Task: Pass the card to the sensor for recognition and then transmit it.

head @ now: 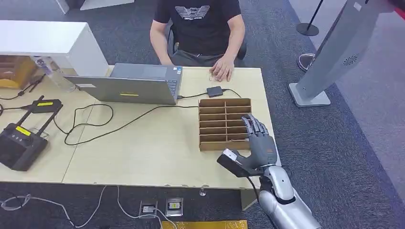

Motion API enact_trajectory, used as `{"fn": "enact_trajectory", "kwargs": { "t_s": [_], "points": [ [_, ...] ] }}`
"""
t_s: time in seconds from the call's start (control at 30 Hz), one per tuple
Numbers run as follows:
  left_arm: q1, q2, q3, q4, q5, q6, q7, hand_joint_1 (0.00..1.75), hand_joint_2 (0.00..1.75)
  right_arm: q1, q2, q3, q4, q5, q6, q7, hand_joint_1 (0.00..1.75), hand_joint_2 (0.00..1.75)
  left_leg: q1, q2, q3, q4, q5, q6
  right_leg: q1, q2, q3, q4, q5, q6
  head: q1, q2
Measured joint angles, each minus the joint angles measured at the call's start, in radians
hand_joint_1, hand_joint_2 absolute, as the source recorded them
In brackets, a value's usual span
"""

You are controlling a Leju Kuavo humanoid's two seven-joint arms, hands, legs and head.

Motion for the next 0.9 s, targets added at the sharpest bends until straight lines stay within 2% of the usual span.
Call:
{"fn": "enact_trajectory", "kwargs": {
  "t_s": [0.33,0.37,0.4,0.47,0.5,0.53,0.63,0.9],
  "points": [
    [0.000,0.000,0.000,0.000,0.000,0.000,0.000,0.00,0.00,0.000,0.000,0.000,0.000,0.000,0.001,0.000,0.00,1.75,0.000,0.000,0.000,0.000,0.000,0.000,0.000,0.000,0.000,0.000,0.000,0.000,0.000,0.000],
    [0.000,0.000,0.000,0.000,0.002,-0.005,0.000,0.00,0.00,-0.001,0.000,0.000,0.000,0.007,0.023,-0.010,0.00,1.75,0.000,0.000,0.000,0.000,0.000,0.000,0.000,0.000,0.000,0.000,0.000,0.000,0.000,0.000],
    [0.000,0.000,0.000,0.000,0.005,-0.021,0.004,0.00,0.00,-0.007,0.000,0.002,0.000,0.025,0.089,-0.027,0.00,1.75,0.000,0.000,0.000,0.000,0.000,0.000,0.000,0.000,0.000,0.000,0.000,0.000,0.000,0.000],
    [-0.001,0.006,0.000,0.000,0.009,-0.054,0.014,0.00,0.00,-0.028,0.002,0.015,-0.010,0.079,0.334,-0.047,0.00,1.75,0.000,0.002,0.000,0.000,0.000,0.000,0.000,0.002,0.000,0.000,0.000,0.000,0.000,0.000],
    [-0.001,0.010,0.000,0.000,0.009,-0.063,0.016,0.00,0.00,-0.033,0.007,0.016,-0.023,0.097,0.426,-0.048,0.00,1.75,0.000,0.001,0.000,0.000,0.000,0.000,0.000,0.001,0.000,0.000,0.000,0.000,0.000,0.000],
    [-0.001,0.011,0.000,0.000,0.009,-0.068,0.016,0.00,0.00,-0.037,0.009,0.017,-0.036,0.105,0.469,-0.047,0.00,1.75,0.000,0.001,0.000,0.000,0.000,0.000,0.000,0.000,0.000,0.000,0.000,0.000,0.000,0.000],
    [-0.001,0.017,0.000,0.000,0.010,-0.071,0.016,0.00,0.00,-0.052,0.013,0.022,-0.062,0.114,0.493,-0.047,0.00,1.75,0.000,0.002,0.000,0.000,0.000,0.000,0.000,0.001,0.000,0.000,0.000,0.000,0.000,0.000],
    [-0.001,0.023,0.000,0.000,0.010,-0.071,0.016,0.00,0.00,-0.054,0.014,0.028,-0.104,0.120,0.499,-0.053,0.00,1.75,0.000,0.002,0.000,0.000,0.000,0.000,0.000,0.001,0.000,0.000,0.000,0.000,0.000,0.000]
  ]
}}
